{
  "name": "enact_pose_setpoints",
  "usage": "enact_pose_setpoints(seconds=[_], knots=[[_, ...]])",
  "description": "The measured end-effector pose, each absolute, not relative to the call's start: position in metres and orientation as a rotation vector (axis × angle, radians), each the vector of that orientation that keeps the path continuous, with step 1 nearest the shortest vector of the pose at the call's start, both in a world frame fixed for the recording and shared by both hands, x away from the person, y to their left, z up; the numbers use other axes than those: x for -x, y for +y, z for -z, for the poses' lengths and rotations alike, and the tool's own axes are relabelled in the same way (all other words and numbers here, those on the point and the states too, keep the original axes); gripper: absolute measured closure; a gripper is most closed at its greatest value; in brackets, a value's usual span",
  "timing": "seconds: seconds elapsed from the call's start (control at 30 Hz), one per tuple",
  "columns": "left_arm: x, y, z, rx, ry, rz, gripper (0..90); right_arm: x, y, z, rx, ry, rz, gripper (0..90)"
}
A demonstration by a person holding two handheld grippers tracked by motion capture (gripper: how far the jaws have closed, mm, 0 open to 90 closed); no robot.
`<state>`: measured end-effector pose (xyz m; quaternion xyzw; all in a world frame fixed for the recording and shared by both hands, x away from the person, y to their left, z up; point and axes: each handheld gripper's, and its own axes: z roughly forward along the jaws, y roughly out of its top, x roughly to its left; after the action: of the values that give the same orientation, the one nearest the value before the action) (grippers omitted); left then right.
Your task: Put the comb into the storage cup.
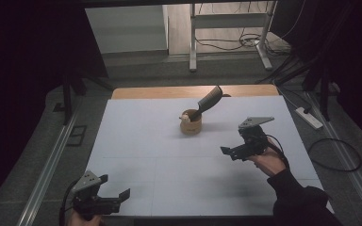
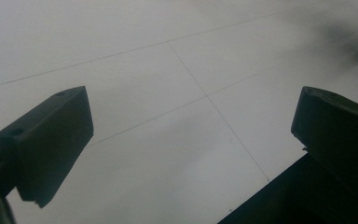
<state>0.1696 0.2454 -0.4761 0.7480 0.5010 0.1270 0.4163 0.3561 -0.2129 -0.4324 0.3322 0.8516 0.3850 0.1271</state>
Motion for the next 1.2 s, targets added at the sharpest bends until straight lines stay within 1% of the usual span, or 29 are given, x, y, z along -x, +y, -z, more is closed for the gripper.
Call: enact_pose_setpoints(seconds=[1.2], knots=[[-0.170, 0.246, 0.476, -1.875, 1.252, -0.310, 0.0, -0.325, -0.252, 0.445, -1.036, 2.464, -1.104, 0.0]])
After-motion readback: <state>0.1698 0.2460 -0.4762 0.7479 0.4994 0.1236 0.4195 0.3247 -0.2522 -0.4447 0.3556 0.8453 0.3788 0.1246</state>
